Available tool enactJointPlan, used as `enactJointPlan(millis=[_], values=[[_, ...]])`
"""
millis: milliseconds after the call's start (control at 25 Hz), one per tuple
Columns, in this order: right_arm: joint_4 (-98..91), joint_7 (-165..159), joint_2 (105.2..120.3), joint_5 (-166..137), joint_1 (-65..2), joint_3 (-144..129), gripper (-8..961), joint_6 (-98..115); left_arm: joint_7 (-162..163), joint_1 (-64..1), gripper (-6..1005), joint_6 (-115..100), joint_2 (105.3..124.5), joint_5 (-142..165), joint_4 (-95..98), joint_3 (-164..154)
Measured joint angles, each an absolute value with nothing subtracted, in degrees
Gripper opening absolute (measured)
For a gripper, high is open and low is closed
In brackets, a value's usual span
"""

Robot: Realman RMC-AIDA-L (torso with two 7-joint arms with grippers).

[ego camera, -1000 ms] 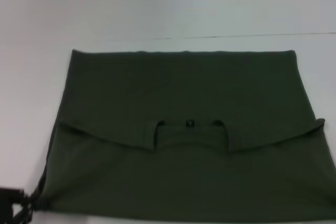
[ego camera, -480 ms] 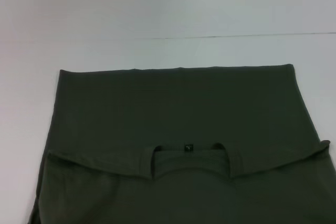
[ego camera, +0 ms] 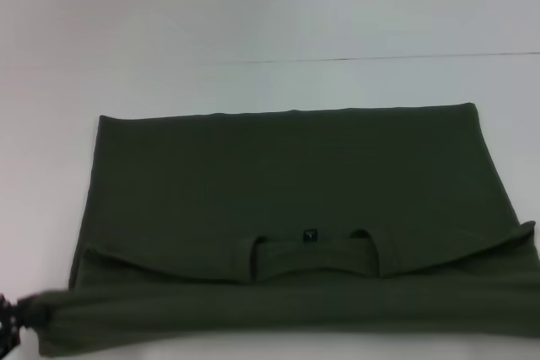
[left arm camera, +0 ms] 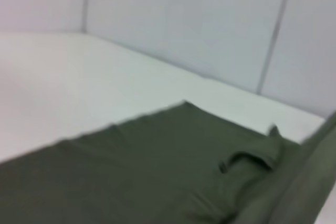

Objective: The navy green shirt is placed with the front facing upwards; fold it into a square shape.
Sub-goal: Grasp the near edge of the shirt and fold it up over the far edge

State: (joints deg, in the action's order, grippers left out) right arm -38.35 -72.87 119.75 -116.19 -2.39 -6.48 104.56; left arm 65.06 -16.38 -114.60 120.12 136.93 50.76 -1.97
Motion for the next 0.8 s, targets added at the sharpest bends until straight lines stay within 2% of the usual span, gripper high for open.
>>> enactJointPlan(millis=[400, 640, 800], values=[[-51.8, -95.2, 119.25, -117.6, -12.6, -7.1, 56, 105.6, 70.3, -19.7, 49, -110.5, 120.23, 133.0, 48.8, -1.1], [-54.4, -105.9, 117.09, -122.6, -19.1, -8.8, 56, 104.7, 73.6, -22.4, 50, -106.5, 121.16, 130.3, 48.6, -1.2], [-54.6, -108.5, 116.41, -124.2, -22.5, -9.4, 56, 101.7, 76.3, -24.9, 50, -102.5, 121.64, 129.5, 48.1, -1.4]])
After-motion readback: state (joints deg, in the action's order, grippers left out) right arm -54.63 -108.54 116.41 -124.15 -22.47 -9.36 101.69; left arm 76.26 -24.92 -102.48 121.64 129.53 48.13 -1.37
